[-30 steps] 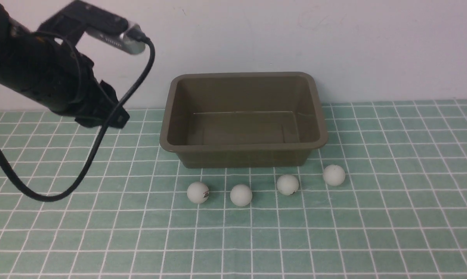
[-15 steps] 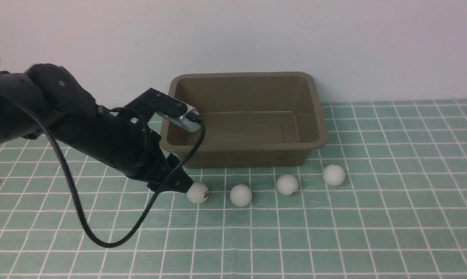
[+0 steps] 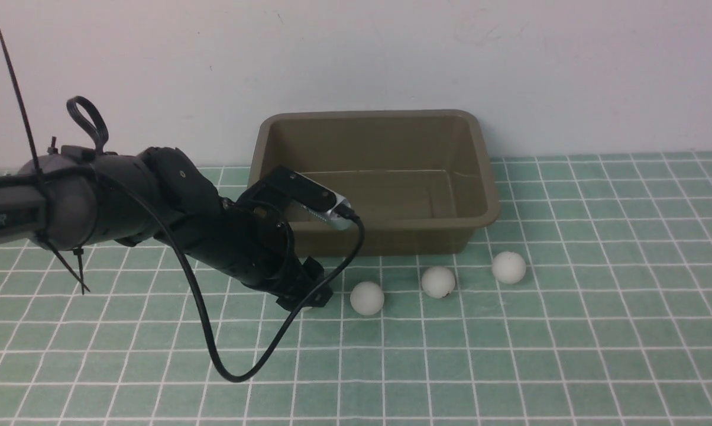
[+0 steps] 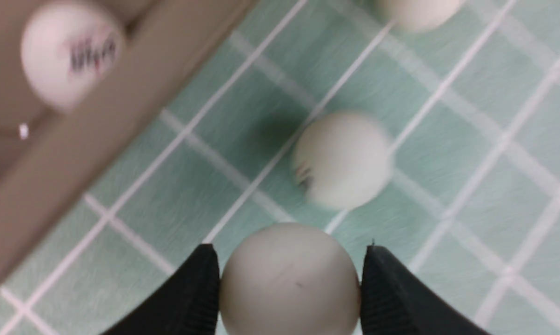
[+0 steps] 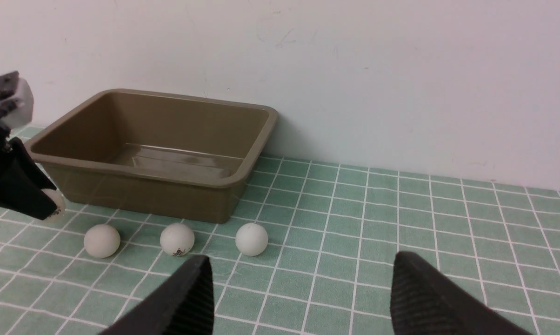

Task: Put the table tennis balls in the box on the green coffee tablecloth.
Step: 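Reach for and grasp a ping pong ball on the table beside the basket, then drop the ball into the bin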

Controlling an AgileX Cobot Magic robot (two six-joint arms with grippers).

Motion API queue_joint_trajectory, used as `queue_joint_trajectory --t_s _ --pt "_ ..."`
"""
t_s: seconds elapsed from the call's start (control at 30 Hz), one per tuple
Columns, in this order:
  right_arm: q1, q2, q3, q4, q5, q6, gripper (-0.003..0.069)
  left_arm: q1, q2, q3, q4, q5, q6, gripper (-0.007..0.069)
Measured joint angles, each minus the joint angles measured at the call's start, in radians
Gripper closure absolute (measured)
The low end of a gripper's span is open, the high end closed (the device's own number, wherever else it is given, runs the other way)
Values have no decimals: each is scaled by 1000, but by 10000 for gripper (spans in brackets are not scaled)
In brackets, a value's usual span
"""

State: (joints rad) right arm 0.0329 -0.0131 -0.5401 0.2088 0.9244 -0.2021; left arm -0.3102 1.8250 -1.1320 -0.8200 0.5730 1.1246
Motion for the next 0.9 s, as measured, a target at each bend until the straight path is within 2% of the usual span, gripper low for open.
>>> queue_joint_trajectory --t_s 0.1,0.2,0.33,0.4,0.5,0.63,0.73,0.8,0.9 --pt "0 0 0 0 -8 0 197 0 -60 -23 -44 59 26 279" --pt "0 0 0 0 -9 0 197 0 -108 -57 -124 78 122 279" --pt "0 0 0 0 -10 0 197 -1 -120 -84 -279 -43 291 279" --pt "0 0 0 -2 -10 0 197 -1 -109 -85 -376 -143 385 279" --pt "0 0 0 -2 -10 0 197 -1 -65 -92 -527 -261 585 279" --pt "0 0 0 -2 -10 0 197 -1 27 -120 -696 -298 810 259" --pt "0 0 0 -2 -10 0 197 -1 73 -139 -831 -335 878 181" --pt "0 0 0 -2 -10 0 197 -1 73 -143 -868 -364 885 139" --pt "0 0 0 -1 -10 0 197 -1 27 -144 -885 -379 864 117"
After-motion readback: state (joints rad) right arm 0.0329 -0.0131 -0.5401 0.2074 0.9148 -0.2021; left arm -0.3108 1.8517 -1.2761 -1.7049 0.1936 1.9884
